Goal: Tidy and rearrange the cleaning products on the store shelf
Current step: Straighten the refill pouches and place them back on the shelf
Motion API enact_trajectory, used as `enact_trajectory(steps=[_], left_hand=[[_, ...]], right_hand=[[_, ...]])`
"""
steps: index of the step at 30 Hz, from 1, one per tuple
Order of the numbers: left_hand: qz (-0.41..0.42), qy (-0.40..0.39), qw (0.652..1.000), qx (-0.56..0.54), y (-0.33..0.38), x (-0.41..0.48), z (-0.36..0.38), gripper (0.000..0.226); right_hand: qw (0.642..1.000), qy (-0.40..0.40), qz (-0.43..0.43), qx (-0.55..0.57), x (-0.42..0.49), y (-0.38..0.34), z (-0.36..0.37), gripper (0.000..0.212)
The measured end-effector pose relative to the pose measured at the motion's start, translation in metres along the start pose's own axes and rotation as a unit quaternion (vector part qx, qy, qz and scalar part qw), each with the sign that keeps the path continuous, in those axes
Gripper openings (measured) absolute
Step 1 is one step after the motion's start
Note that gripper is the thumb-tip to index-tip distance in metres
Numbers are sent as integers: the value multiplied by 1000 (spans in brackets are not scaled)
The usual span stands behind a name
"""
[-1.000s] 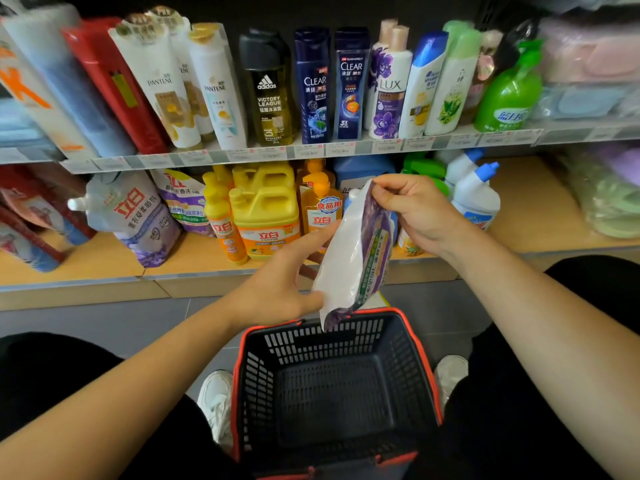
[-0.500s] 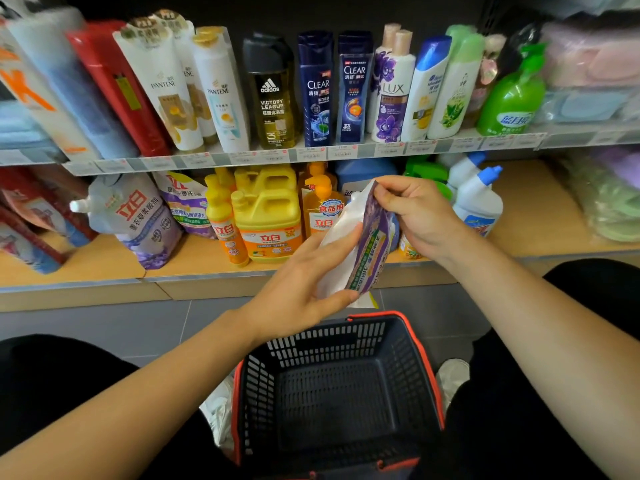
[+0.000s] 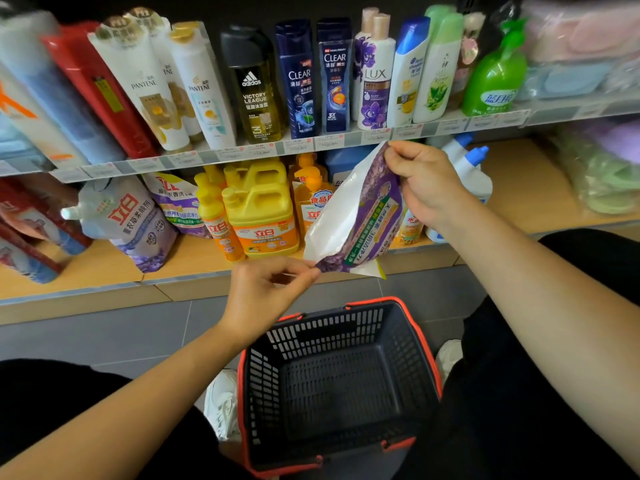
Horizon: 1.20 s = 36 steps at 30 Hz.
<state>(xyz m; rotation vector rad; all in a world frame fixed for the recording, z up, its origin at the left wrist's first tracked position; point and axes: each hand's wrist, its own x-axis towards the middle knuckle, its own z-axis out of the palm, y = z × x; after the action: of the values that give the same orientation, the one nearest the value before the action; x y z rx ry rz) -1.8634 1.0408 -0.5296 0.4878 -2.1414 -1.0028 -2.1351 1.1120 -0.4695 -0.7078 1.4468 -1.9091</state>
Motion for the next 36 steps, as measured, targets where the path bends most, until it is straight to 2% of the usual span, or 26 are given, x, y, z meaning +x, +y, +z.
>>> enact_trajectory(steps=[2, 4, 6, 10, 12, 15, 18, 22, 26, 31, 36], left_hand=[[-136, 32, 983, -122, 1, 5, 3, 8], [-199, 57, 963, -174, 1, 13, 5, 19], [-246, 48, 949, -192, 1, 21, 5, 28], [-356, -86, 894, -257, 4, 26, 2, 34], [-374, -113, 887, -247, 5, 25, 4, 35], [-380, -99, 888, -238, 10, 25, 9, 27], [-374, -106, 891, -233, 12, 22, 12, 36], [-269, -161, 933, -175, 11, 16, 11, 47], [-203, -208, 943, -163, 12, 10, 13, 47], [-155, -219, 953, -142, 12, 8, 13, 50], [-153, -204, 959, -119, 9, 11, 9, 44]], right_hand=[[1000, 1, 2, 2, 0, 2, 2, 17], [1000, -1, 4, 5, 0, 4, 3, 17], [1000, -4, 5, 7, 0, 5, 4, 20], [1000, -11, 6, 4, -2, 5, 3, 27], [1000, -26, 2, -4, -2, 6, 4, 23], [998, -52, -7, -19, -4, 5, 6, 21], [997, -74, -13, -20, -6, 5, 7, 22], [995, -98, -17, -27, -9, 4, 9, 25], [993, -116, -12, -34, -10, 5, 11, 25], [989, -141, -2, -49, -9, 7, 10, 24], [987, -139, -11, -74, -6, 7, 8, 23]])
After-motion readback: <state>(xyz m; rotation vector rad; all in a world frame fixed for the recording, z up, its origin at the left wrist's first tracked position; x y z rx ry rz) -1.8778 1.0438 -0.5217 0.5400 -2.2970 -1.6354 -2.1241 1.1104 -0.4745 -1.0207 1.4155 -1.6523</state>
